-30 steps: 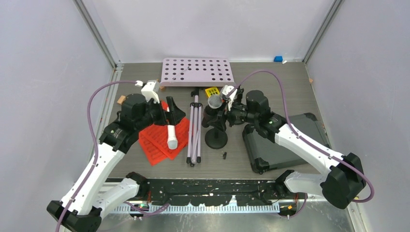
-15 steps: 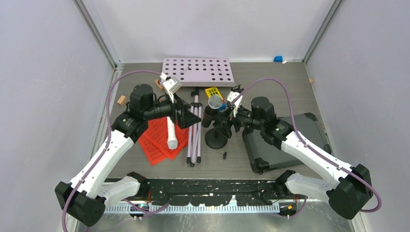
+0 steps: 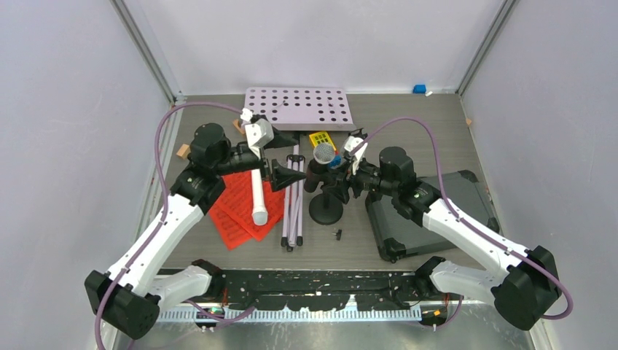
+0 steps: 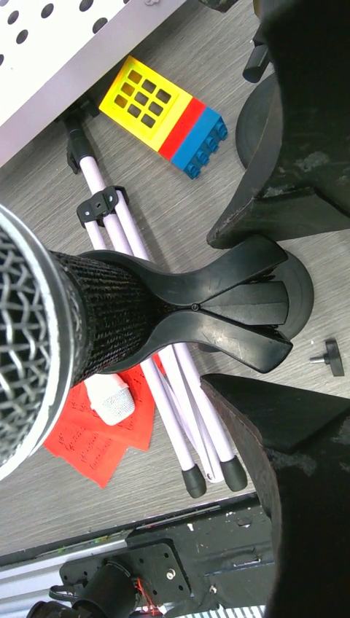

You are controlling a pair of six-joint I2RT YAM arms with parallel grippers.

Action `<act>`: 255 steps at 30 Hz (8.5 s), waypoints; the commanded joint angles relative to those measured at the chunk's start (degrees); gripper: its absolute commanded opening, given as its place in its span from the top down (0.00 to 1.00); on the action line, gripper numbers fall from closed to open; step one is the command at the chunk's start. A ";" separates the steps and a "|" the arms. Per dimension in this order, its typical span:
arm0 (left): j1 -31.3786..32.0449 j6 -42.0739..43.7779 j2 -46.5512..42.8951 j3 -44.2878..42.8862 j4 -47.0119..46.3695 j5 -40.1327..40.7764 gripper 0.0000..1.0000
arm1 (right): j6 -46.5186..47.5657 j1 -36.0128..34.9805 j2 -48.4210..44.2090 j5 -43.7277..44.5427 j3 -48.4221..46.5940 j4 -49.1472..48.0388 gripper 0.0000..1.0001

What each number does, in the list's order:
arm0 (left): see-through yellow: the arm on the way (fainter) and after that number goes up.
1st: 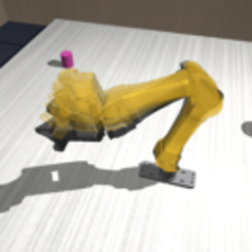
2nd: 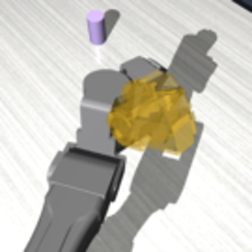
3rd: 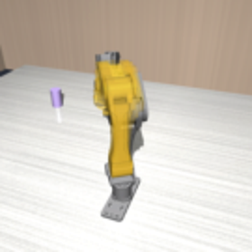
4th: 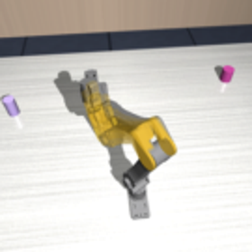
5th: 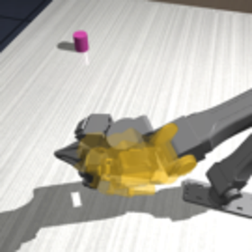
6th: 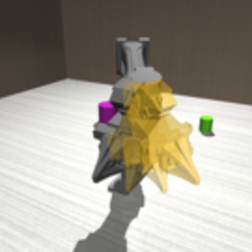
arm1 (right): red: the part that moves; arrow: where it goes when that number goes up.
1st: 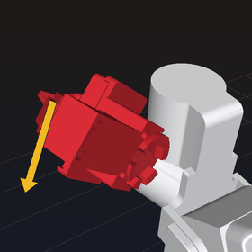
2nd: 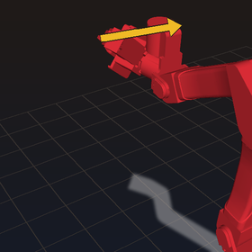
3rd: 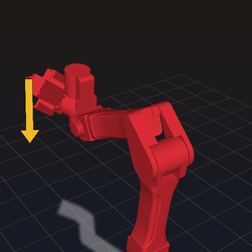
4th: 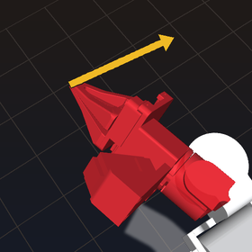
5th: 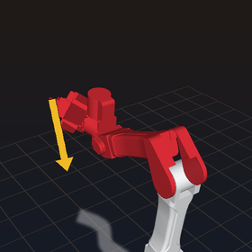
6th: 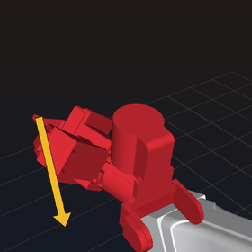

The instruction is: Pack up the instrument practice props

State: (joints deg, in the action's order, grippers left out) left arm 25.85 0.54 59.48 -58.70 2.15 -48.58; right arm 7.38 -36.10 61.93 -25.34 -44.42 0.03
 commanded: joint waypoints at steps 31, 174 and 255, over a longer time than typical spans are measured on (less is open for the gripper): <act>2.87 -4.46 18.42 -5.19 -15.08 -11.35 0.19 | -1.96 0.35 0.03 -0.39 -0.36 -3.64 0.57; 4.21 -10.27 15.08 -1.94 -16.79 -6.23 0.32 | 0.80 0.34 -2.08 0.07 -0.24 0.79 1.00; -0.69 -2.13 -4.49 -3.54 23.07 61.32 1.00 | -6.21 0.30 2.60 12.61 0.97 -26.29 1.00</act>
State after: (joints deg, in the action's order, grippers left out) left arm 27.33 1.93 56.27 -64.07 29.50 7.60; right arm 2.63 -35.68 64.55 -14.15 -40.71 -15.53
